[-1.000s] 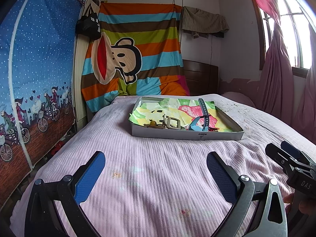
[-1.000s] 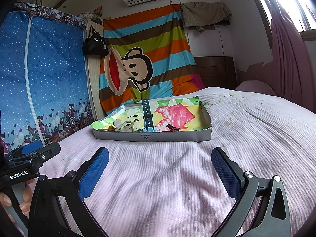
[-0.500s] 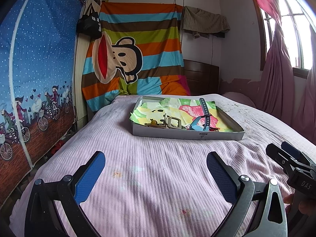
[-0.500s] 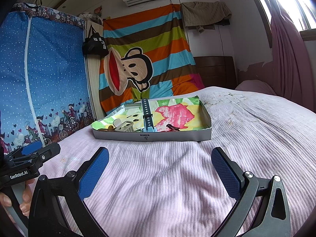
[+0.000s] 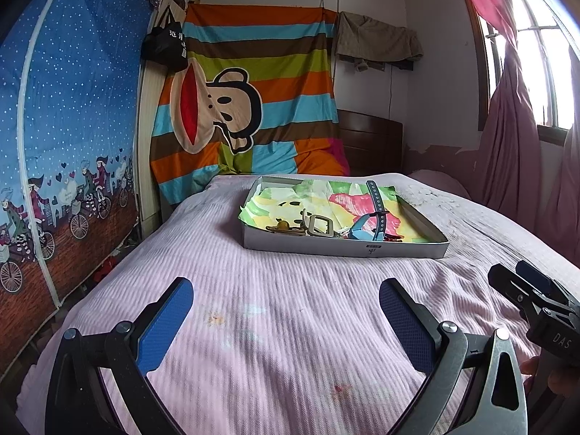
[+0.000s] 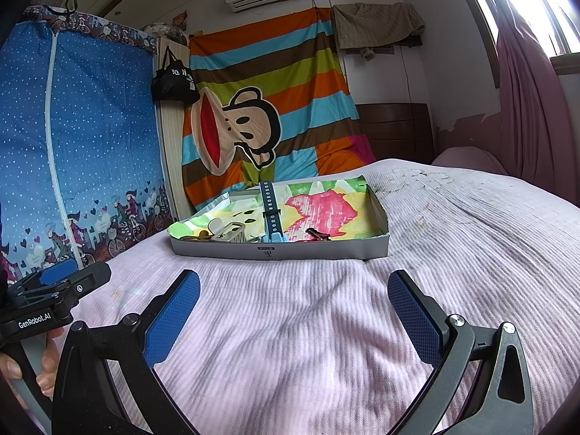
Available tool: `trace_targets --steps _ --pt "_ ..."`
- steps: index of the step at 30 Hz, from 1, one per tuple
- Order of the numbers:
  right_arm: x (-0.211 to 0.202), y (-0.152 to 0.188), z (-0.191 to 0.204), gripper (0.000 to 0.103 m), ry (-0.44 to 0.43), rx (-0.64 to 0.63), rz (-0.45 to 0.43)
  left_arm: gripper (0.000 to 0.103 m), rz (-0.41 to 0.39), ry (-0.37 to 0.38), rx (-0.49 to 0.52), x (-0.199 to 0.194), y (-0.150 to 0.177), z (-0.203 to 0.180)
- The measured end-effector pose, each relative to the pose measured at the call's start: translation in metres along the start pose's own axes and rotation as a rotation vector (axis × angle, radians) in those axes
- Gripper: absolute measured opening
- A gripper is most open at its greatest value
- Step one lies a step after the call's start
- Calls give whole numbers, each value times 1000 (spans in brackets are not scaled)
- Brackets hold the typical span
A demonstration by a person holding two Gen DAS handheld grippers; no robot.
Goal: Organize jewelry
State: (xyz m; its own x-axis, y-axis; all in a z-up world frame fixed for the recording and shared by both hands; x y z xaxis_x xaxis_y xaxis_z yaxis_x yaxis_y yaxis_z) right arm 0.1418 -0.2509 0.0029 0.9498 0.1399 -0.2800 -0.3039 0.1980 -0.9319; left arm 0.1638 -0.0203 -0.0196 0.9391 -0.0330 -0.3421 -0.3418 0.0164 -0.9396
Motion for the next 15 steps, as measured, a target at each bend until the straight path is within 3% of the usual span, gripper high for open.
trace_targets --steps 15 --pt "0 0 0 102 0 1 0 103 0 0 0 0 -1 0"
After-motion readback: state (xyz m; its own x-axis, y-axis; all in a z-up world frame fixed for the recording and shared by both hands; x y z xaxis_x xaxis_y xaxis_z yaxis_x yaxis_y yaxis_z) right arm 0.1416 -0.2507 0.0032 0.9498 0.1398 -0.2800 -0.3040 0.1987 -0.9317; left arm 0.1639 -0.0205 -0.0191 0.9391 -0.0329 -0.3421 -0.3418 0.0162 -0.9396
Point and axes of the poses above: each gripper's, at about its wrist camera, not at the fingertips, and x roughly the way its jaws point, z to its left, y to its underside, the point moved 10 cm from there along x, roughly the way its jaws point, and after that the axes turned 6 degrees about x, right-handed, at the moved point
